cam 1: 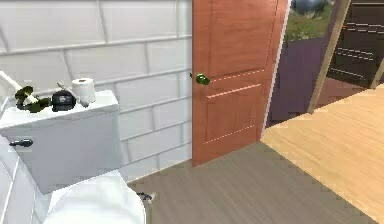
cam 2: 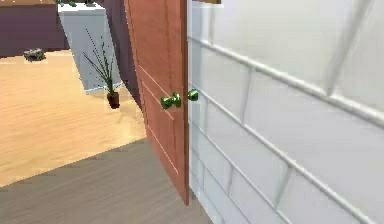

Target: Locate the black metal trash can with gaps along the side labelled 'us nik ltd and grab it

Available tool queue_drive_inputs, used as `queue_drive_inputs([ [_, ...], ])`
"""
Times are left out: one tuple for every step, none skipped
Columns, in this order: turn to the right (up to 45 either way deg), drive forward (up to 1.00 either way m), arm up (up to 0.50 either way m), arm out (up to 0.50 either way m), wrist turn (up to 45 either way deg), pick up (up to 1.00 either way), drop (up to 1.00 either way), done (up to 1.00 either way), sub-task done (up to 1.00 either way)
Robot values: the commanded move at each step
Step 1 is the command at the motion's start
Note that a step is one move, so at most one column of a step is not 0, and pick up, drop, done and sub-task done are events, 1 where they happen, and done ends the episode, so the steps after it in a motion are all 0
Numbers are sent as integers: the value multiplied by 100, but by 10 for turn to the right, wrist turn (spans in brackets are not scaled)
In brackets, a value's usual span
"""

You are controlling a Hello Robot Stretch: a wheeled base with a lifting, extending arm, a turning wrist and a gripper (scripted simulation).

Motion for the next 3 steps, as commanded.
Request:
queue_drive_inputs([
  [-270,0,0,0,0,0,0,0,0],
  [0,20,0,0,0,0,0,0,0],
  [450,0,0,0,0,0,0,0,0],
])
